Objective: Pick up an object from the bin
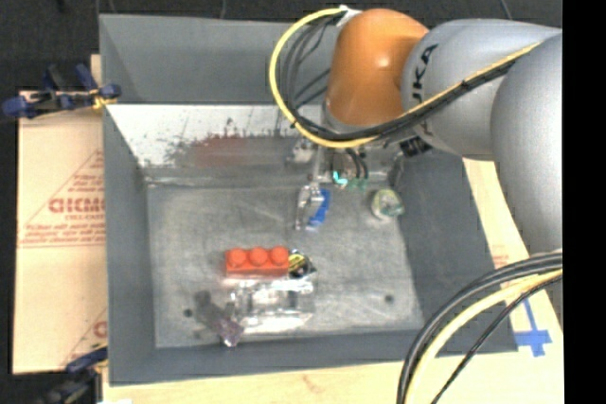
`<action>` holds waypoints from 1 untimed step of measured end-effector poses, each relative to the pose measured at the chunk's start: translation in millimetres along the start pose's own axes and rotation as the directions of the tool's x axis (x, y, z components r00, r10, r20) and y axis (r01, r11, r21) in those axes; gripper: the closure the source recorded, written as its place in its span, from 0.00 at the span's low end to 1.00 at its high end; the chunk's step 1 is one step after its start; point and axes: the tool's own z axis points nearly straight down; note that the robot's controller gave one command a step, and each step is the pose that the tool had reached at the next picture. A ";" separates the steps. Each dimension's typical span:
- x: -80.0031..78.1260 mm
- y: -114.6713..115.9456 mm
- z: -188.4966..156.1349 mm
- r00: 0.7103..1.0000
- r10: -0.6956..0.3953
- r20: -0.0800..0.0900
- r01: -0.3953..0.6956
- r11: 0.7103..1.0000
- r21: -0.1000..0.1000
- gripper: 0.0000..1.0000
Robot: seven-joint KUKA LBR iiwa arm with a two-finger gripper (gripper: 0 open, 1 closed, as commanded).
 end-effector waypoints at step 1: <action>50.0 11.2 6.4 0.997 -0.080 0.003 0.080 0.997 0.001 0.00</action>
Offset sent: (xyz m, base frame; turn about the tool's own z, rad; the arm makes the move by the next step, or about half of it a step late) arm -0.0492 0.0123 -0.0061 -0.0822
